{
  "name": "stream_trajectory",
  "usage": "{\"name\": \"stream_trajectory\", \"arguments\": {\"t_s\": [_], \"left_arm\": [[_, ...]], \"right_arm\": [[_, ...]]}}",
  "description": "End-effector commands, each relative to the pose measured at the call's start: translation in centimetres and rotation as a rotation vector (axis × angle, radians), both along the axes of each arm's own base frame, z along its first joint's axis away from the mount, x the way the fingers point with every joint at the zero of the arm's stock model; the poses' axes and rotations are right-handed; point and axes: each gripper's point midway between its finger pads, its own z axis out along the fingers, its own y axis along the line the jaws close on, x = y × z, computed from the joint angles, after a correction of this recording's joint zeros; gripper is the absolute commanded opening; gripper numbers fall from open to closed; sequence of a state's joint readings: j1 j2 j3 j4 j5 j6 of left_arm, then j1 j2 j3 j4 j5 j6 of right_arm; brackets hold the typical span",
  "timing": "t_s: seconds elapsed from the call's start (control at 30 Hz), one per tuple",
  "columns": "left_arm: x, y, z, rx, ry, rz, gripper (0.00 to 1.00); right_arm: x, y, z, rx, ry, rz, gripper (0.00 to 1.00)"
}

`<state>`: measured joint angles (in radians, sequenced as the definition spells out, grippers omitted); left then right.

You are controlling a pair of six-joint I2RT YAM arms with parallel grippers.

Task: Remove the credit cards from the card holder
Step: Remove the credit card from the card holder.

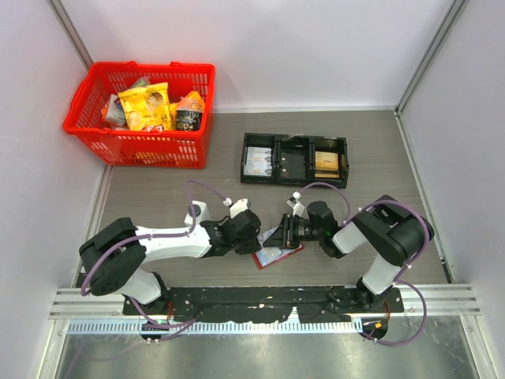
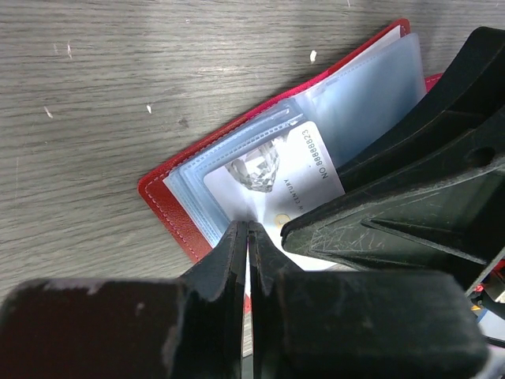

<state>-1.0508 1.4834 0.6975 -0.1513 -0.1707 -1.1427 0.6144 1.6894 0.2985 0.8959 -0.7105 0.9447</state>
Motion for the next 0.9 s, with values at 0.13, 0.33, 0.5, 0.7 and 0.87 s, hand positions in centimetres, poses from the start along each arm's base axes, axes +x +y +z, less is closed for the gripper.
{"name": "stream_trajectory", "arguments": {"t_s": [0.13,0.33,0.5,0.7,0.87], "left_arm": [[-0.8,1.8,-3.1,0.089,0.041,-0.013,0.04],[-1.1,2.2,-3.6,0.147,0.062,-0.040,0.00],[-1.1,2.4,-3.7,0.160,0.068,-0.041,0.00],[-1.1,2.4,-3.8,0.167,0.070,-0.044,0.00],[-1.2,2.3,-3.9,0.171,0.072,-0.047,0.00]], "right_arm": [[-0.3,0.9,2.3,0.063,-0.072,0.056,0.26],[0.2,0.3,3.2,0.080,-0.088,0.027,0.25],[0.5,-0.5,3.7,0.092,-0.092,0.005,0.23],[0.9,-1.3,4.2,0.113,-0.093,-0.020,0.22],[1.4,-2.2,4.3,0.116,-0.091,-0.046,0.22]]}}
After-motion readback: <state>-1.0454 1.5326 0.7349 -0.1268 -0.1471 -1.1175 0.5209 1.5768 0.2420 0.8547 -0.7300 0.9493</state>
